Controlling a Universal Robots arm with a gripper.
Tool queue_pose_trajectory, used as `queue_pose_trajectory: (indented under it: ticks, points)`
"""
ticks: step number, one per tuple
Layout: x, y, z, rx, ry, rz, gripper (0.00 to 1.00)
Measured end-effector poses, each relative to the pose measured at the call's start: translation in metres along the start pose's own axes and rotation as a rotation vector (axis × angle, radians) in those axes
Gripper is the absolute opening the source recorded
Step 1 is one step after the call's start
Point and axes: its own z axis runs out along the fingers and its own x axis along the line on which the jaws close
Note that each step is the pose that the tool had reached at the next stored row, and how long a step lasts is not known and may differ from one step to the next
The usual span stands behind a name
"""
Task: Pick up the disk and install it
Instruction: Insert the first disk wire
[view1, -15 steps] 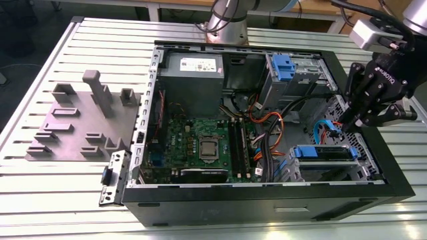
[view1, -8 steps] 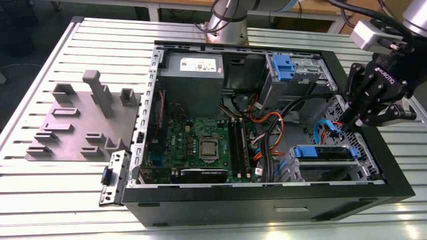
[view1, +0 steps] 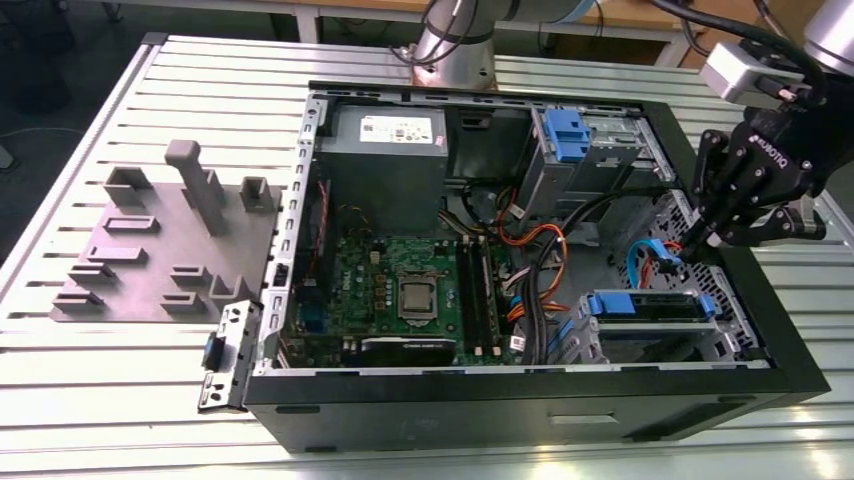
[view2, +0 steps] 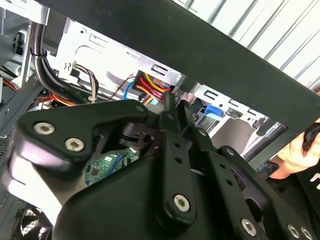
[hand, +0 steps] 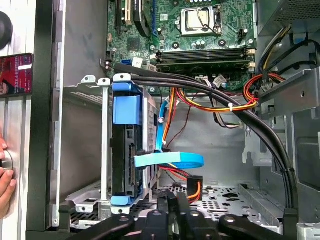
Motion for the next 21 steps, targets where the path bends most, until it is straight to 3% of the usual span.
queue_pose_trajectory:
  ticks: [1, 9, 15, 21]
  points:
    - [0.0, 0.0, 0.0001, 0.0, 0.0001, 0.0, 0.16]
    - [-0.0001, 0.001, 0.0003, 0.0004, 0.0, -0.001, 0.16]
    - [0.0006, 0.0104, 0.0011, 0.0045, 0.0002, -0.004, 0.16]
    - [0.0007, 0.0109, 0.0012, 0.0048, 0.0002, -0.004, 0.16]
